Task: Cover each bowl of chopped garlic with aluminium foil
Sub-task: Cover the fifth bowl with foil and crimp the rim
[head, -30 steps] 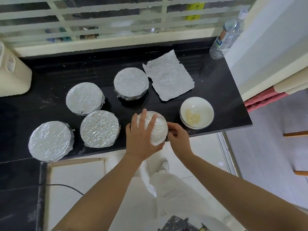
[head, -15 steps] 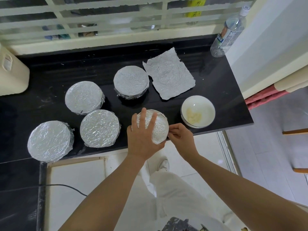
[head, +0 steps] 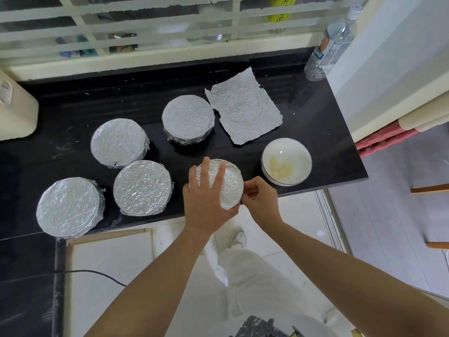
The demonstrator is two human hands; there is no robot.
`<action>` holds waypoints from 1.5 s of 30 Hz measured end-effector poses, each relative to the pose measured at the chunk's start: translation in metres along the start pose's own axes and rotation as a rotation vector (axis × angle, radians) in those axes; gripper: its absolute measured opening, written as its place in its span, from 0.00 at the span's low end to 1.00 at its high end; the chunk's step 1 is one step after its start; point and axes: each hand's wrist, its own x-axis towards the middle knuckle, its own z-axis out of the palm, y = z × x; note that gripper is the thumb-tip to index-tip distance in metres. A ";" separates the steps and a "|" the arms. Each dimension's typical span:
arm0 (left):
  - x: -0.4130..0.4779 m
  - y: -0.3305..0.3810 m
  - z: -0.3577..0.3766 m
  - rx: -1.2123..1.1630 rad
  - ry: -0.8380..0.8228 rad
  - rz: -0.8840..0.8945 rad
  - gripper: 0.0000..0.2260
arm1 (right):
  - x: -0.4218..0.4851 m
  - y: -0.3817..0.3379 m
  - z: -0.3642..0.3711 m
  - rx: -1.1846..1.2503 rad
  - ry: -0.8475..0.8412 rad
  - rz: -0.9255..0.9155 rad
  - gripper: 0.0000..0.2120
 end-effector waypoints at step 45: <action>0.007 0.001 -0.002 0.029 -0.021 -0.053 0.41 | 0.047 -0.028 -0.015 -0.417 -0.354 -0.164 0.20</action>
